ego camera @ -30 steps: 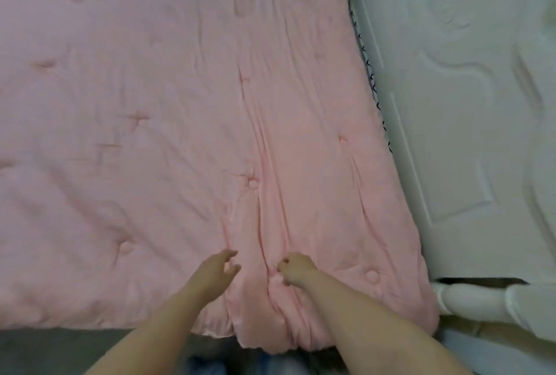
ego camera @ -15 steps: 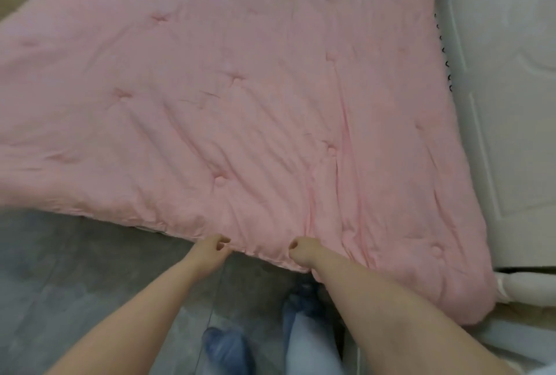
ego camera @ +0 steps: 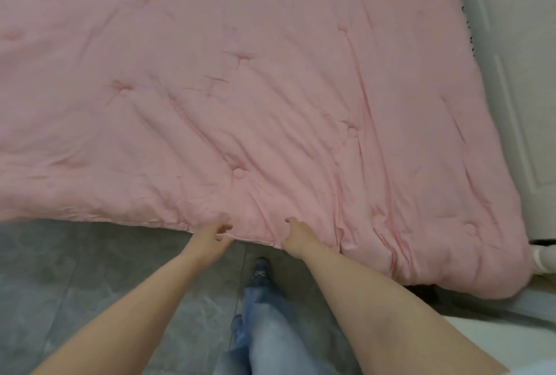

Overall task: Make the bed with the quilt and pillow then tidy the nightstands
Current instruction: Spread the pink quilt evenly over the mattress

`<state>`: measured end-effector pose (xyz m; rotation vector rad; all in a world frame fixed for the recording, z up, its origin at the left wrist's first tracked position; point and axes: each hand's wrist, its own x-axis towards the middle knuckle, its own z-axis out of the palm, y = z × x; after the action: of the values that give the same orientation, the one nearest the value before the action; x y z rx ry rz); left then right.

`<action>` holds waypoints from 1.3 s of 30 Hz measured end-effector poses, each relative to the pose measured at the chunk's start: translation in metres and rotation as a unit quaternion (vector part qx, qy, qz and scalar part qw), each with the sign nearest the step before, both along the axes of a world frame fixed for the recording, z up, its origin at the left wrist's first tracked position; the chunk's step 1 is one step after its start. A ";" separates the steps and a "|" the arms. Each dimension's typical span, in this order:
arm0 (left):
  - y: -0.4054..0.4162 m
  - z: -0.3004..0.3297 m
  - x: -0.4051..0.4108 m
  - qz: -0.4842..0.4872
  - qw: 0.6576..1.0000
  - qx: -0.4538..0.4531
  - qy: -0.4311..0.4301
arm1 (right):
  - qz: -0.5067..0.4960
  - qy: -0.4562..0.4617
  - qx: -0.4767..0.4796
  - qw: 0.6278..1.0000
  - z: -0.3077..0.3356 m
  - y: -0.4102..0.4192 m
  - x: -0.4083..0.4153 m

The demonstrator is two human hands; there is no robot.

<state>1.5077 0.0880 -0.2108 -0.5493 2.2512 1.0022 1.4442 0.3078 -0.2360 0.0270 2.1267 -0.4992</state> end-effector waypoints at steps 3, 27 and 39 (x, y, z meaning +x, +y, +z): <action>-0.013 -0.012 -0.015 -0.005 0.999 -0.003 -0.035 | -0.027 -0.009 0.003 1.000 -0.017 -0.006 -0.011; -0.153 -0.193 -0.077 -0.386 0.869 -0.300 0.076 | 0.173 0.166 0.102 0.966 -0.140 -0.128 -0.032; -0.309 -0.153 -0.006 -0.338 0.873 -0.229 0.266 | 0.180 0.172 -0.101 0.963 -0.110 -0.237 0.030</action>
<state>1.5013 -0.2215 -0.3642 0.4019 2.8628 0.2585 1.4738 0.0708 -0.3459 -0.5906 2.3328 -0.5268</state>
